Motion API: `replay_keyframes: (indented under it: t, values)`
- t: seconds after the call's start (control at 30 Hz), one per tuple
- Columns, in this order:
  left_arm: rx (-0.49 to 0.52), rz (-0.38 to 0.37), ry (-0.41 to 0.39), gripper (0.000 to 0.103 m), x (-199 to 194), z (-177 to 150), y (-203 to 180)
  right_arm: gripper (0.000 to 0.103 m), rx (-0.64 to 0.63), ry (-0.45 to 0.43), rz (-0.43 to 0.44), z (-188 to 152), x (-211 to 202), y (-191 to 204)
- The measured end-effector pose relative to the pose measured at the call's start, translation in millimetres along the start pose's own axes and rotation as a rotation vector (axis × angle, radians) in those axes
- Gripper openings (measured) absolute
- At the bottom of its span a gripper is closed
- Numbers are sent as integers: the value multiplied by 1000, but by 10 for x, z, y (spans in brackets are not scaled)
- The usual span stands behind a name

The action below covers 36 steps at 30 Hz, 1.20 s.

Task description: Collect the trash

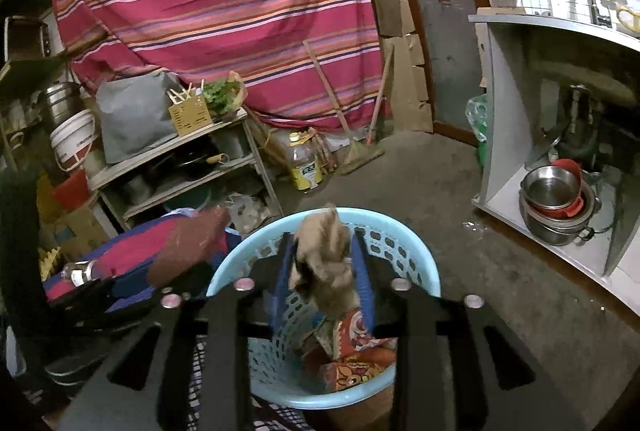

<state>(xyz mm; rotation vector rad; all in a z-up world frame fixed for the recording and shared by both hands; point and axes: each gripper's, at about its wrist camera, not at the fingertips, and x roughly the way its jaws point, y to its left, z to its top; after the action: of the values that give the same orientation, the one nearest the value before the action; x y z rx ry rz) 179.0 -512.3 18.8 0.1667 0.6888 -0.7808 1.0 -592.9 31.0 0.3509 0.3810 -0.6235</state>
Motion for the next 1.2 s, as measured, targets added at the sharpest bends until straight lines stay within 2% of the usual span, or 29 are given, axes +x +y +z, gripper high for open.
replay_keyframes:
  t: [0.03, 0.07, 0.17, 0.3, 0.5, 0.6, 0.67, 0.73, 0.8, 0.87, 0.97, 1.07, 1.13, 1.17, 1.2]
  values:
    - [-3, 3, -1, 70, -8, 8, 16, 58, 10, -6, -2, 5, -8, -3]
    - [-8, 8, -8, 77, -17, 13, 29, 57, 39, -18, 3, 11, -21, -33]
    - [-14, 1, -8, 77, -17, 29, 51, 58, 115, -39, 34, 32, -61, -148]
    - [-26, 6, -18, 77, -44, 43, 84, 58, 134, -59, 45, 53, -107, -193]
    - [-41, 26, -33, 77, -204, 35, 229, 58, 91, -76, 26, 98, -167, -71]
    - [-53, 45, -45, 77, -358, 4, 358, 58, 4, -77, -62, 109, -205, 96]
    - [-57, 57, -51, 77, -492, -12, 457, 71, -24, -66, -101, 114, -220, 170]
    - [-61, 85, -72, 83, -694, -48, 607, 74, -37, -51, -127, 105, -237, 254]
    - [-79, 102, -90, 92, -912, -107, 786, 83, -17, -15, -175, 73, -225, 361]
    - [-98, 121, -102, 97, -1167, -214, 1002, 84, 19, 18, -221, 8, -225, 472]
    - [-94, 178, -115, 97, -1559, -429, 1278, 84, 26, 57, -260, -132, -250, 747]
    - [-68, 275, -123, 98, -1978, -779, 1538, 84, 4, 75, -270, -325, -338, 1123]
    - [-76, 337, -139, 98, -2261, -1106, 1713, 89, -48, 75, -352, -620, -527, 1395]
    - [-88, 354, -148, 98, -2380, -1266, 1785, 90, -60, 57, -354, -735, -623, 1474]
    - [-98, 371, -163, 98, -2522, -1469, 1853, 90, -69, 47, -315, -883, -757, 1575]
